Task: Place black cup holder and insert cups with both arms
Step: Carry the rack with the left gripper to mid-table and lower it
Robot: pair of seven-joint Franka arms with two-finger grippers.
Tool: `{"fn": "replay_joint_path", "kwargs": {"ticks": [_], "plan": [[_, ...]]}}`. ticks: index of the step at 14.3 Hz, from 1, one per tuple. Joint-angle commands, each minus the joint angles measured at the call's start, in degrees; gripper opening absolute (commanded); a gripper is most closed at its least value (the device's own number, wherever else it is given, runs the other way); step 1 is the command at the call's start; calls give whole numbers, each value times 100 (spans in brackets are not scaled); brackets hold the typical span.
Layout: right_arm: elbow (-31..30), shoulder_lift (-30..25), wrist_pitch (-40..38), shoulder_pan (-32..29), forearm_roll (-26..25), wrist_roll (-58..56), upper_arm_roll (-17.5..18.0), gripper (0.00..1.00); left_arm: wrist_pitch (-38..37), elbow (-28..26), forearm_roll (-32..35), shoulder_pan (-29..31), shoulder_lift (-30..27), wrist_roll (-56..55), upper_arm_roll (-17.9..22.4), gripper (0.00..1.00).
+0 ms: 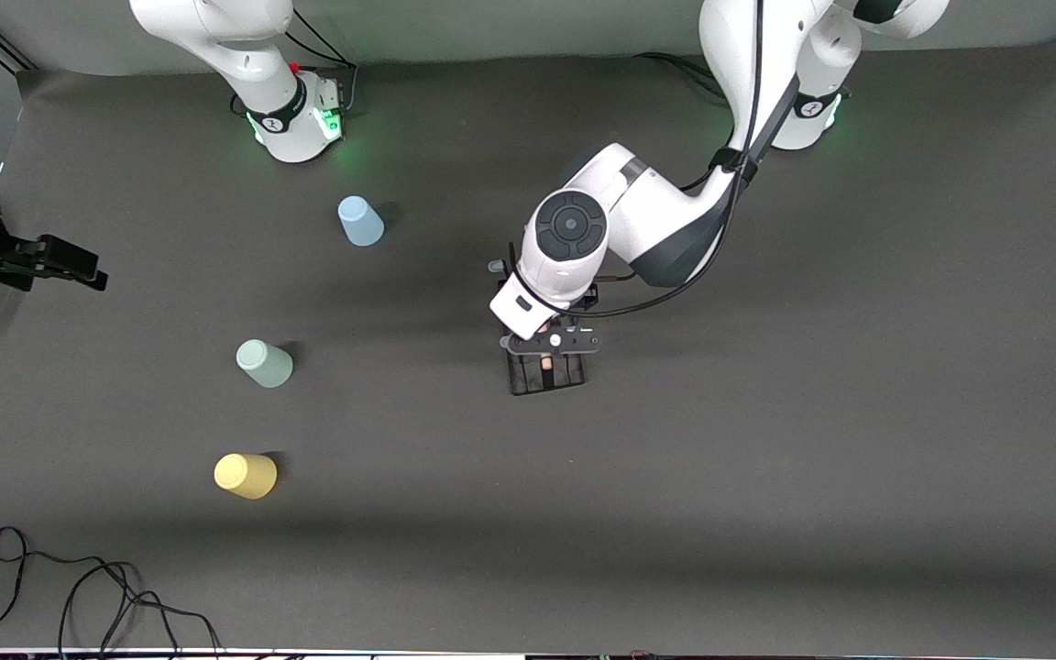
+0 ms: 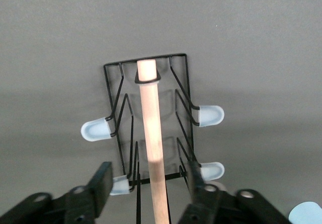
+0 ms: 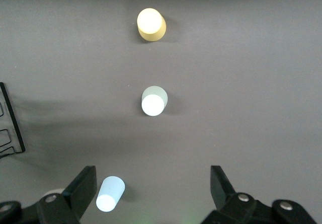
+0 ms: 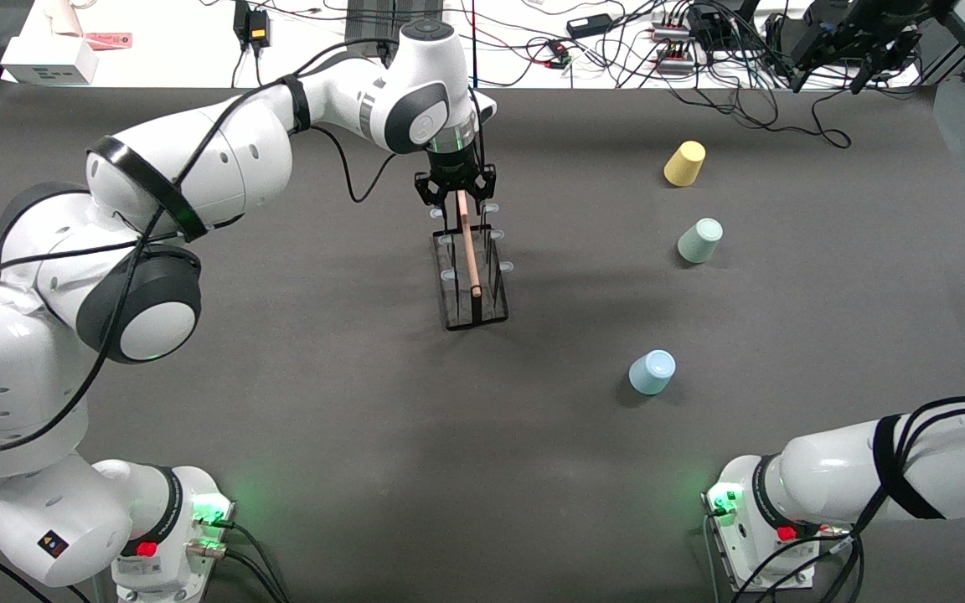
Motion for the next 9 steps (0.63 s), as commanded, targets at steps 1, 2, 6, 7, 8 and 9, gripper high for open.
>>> {"fn": "replay_joint_path", "kwargs": {"ticks": [1,2,6,7,8,9], "plan": [[-1346,-937,658,92,34,96,-17,100,-426,197,8,195,-131,-96,52,100],[-1698,-1140,809,92,34,96,-17,100,-698,206,8,353,-271,-9,34,100],[-2842,-1353,1659,118,34,43,-17,100,-1787,206,279,644,-991,325,165,100],[-3088,-1292,1993,118,34,34,-17,100,-2043,206,385,819,-1202,526,175,100],[-3325,-1178,2397,118,25,26,-17,100,-2289,206,395,1021,-1430,807,175,100],[-3476,-925,2784,118,25,26,-17,100,-2552,206,395,1275,-1658,1071,175,100]]}}
